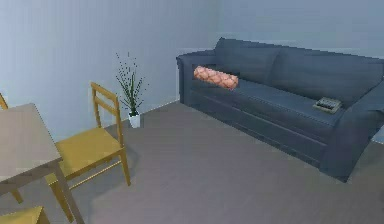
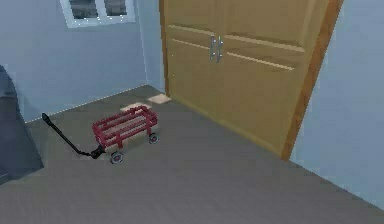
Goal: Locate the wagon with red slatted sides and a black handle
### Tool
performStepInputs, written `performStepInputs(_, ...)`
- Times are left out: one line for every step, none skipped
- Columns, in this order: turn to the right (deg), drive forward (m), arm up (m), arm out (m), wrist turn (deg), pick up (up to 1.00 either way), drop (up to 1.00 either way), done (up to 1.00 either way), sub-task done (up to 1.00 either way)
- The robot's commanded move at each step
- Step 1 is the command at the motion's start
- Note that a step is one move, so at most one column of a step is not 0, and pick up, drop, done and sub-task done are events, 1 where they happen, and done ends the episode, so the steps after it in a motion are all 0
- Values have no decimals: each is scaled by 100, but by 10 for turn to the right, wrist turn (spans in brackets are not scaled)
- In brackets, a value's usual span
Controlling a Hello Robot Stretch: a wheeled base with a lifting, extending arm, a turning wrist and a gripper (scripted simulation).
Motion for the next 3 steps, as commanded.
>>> performStepInputs(-150,0,0,0,0,0,0,0,0)
performStepInputs(0,15,0,0,0,0,0,0,0)
performStepInputs(450,0,0,0,0,0,0,0,0)
